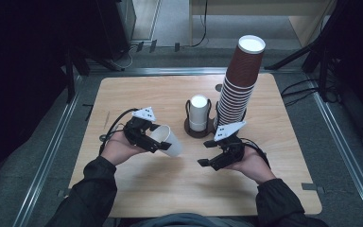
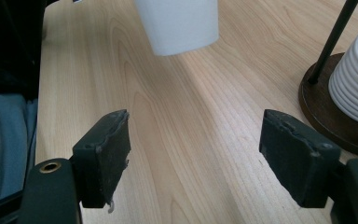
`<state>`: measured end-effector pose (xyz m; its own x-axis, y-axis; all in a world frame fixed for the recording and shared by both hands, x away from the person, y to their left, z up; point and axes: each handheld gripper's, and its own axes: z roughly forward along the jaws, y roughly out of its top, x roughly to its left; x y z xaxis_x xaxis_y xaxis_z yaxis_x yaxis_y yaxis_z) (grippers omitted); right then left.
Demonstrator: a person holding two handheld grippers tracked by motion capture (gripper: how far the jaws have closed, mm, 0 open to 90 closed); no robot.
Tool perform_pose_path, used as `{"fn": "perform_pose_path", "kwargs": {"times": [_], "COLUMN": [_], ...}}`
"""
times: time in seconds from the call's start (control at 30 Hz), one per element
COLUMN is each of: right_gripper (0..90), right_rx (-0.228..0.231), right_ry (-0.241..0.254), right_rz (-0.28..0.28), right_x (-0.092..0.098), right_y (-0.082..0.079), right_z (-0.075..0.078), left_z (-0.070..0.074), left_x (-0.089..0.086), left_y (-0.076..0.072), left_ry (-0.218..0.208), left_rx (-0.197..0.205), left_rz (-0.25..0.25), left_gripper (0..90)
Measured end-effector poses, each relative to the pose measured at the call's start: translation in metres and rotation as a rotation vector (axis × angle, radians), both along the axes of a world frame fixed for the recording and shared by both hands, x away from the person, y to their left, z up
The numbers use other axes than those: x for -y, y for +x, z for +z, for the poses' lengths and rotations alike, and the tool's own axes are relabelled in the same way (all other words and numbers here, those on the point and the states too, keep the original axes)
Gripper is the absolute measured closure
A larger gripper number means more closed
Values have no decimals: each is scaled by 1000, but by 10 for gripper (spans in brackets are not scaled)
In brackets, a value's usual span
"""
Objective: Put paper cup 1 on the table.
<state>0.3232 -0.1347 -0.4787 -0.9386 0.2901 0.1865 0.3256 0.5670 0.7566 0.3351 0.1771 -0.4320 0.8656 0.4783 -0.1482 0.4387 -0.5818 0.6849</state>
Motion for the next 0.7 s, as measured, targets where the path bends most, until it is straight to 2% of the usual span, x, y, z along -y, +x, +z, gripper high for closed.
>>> {"fn": "perform_pose_path", "kwargs": {"times": [0.17,0.27,0.43,0.7], "right_gripper": [248,248,250,260], "right_rx": [3,2,-5,-11], "right_ry": [-4,-7,-19,-32], "right_rz": [-13,-18,-27,-42], "right_x": [1,1,2,4], "right_y": [2,3,3,5], "right_z": [-1,-1,-2,-3], "left_z": [-3,-6,-9,-15], "left_x": [-11,-19,-28,-47], "left_y": [6,10,15,24], "left_ry": [29,29,56,49], "left_rx": [-3,-19,-14,-40], "left_rz": [37,64,98,136], "left_gripper": [224,224,222,220]}}
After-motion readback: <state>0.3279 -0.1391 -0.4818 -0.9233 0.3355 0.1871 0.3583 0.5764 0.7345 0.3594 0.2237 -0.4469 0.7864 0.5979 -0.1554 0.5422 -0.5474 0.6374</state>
